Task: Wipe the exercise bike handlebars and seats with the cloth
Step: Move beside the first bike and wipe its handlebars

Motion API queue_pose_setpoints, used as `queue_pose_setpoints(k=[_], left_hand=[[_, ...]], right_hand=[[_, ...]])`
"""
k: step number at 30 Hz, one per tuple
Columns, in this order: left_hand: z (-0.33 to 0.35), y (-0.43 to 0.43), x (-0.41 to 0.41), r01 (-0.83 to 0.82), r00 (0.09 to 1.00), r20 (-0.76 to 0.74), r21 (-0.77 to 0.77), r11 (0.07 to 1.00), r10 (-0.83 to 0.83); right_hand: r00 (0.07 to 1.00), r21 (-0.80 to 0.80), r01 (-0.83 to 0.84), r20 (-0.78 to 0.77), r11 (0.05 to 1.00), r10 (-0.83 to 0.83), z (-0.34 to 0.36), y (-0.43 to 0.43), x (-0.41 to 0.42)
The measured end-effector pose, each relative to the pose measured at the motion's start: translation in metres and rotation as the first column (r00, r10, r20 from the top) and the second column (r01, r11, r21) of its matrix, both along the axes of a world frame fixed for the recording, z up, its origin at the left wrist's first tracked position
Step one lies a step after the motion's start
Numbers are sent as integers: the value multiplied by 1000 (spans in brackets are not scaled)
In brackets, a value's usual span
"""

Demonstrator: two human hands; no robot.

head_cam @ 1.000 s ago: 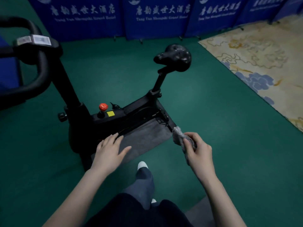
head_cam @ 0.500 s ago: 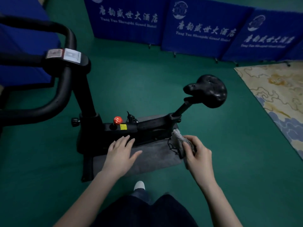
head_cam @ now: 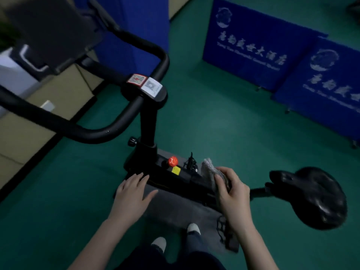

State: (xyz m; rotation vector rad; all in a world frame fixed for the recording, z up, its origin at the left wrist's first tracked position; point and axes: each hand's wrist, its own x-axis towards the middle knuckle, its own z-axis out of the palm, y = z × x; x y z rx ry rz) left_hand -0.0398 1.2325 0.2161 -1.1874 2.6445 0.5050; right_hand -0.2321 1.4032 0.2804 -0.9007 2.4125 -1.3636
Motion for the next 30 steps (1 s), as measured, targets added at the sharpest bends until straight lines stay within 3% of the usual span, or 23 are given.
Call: queue_pose_setpoints(k=[6, 13, 20, 30], left_hand=[[9, 16, -11, -290, 956, -42, -43, 956, 289], [37, 29, 11, -572, 818, -137, -102, 814, 558], [62, 3, 38, -703, 707, -251, -148, 696, 661], [99, -78, 74, -779, 587, -470, -106, 618, 659]], right_hand=[[970, -47, -242, -33, 969, 241, 11, -31, -58], [868, -173, -496, -52, 851, 495, 43, -90, -61], [778, -308, -619, -118, 722, 617, 82, -159, -30], [642, -307, -758, -196, 575, 741, 104, -255, 47]])
